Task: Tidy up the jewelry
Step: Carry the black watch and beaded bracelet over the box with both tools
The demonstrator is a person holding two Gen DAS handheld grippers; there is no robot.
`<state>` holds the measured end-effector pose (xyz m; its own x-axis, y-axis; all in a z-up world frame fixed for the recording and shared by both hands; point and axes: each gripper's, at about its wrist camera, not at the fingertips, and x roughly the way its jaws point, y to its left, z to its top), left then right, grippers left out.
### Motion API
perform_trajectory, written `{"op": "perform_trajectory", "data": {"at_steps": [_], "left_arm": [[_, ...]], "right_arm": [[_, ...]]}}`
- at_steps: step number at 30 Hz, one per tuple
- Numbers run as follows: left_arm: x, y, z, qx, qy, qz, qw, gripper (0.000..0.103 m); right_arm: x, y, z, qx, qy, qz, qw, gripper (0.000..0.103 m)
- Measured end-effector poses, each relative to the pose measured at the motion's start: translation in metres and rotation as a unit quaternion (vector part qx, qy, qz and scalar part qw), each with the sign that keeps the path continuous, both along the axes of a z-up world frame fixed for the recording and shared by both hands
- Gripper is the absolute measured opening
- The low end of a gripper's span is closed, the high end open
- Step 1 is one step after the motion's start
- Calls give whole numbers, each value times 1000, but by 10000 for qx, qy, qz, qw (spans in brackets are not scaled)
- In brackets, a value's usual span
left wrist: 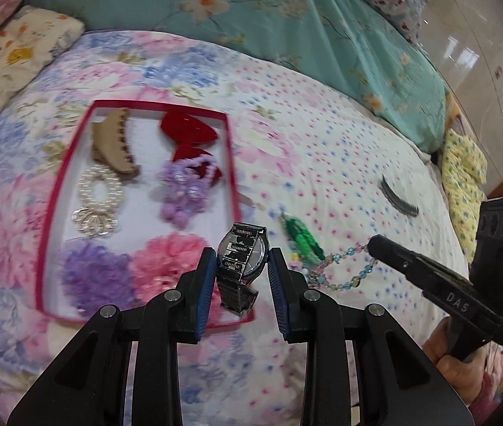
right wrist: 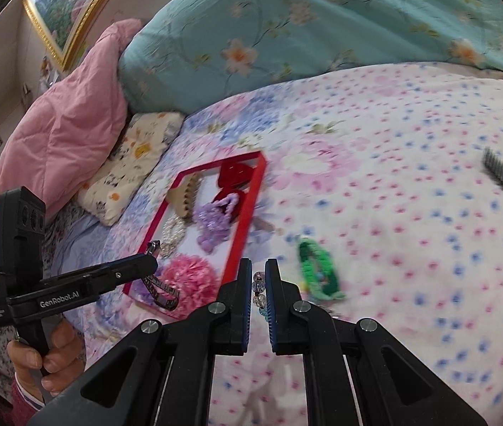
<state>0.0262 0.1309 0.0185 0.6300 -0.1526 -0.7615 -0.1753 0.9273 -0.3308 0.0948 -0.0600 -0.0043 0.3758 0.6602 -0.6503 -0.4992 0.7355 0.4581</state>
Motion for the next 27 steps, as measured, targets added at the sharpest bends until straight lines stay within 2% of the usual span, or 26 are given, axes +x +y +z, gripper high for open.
{"op": "perform_trajectory", "data": {"at_steps": [17,27], "left_arm": [[-23,73,5,105,-67,821,9965,28],[-8,98,-9,217,83,1021,9945,28]], "right_arm": [[13,81,11,255,-110,505,9983,7],[30,125,-6,351,163,701,9968,7]]}}
